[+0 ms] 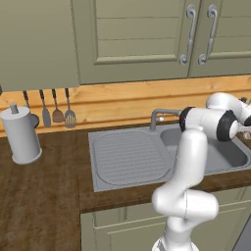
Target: Pick the garlic from the sink and place it in the bowl. Then pick the bowl and place it in the microwave. Then close the microwave door and press the start button.
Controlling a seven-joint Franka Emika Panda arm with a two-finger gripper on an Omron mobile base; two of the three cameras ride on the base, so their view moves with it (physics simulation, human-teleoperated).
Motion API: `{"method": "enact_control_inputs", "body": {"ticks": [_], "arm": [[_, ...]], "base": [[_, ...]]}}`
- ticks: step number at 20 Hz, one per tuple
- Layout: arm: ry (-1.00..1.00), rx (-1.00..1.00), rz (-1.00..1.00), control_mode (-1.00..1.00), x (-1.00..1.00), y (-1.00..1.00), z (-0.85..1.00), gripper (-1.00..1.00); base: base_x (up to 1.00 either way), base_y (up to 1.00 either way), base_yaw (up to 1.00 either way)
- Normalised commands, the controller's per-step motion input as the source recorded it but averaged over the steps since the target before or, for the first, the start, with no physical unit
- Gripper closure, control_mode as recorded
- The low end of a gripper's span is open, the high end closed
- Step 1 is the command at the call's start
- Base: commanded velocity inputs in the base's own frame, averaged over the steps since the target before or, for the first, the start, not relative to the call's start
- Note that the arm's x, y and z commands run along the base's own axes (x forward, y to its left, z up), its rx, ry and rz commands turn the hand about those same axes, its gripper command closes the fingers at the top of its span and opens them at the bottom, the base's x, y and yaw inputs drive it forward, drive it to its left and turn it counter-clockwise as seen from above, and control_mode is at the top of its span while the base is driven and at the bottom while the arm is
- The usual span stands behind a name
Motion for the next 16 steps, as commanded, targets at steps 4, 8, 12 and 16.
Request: {"method": "enact_control_inputs", "body": {"ticks": [4, 8, 12, 16], "arm": [[0.11, 0.00, -0.06, -1.00, 0.00, -0.71, 0.03, 1.00], [0.07, 0.00, -0.10, -1.00, 0.00, -0.63, 0.00, 1.00], [0.00, -0.04, -0.12, -1.00, -0.06, -0.15, 0.00, 1.00], [-0.02, -0.07, -0.02, -1.00, -0.95, 0.75, -0.16, 1.00]], "base": [[0.00, 0.00, 0.00], [0.00, 0.00, 0.00], [0.00, 0.00, 0.00], [0.00, 0.00, 0.00]]}}
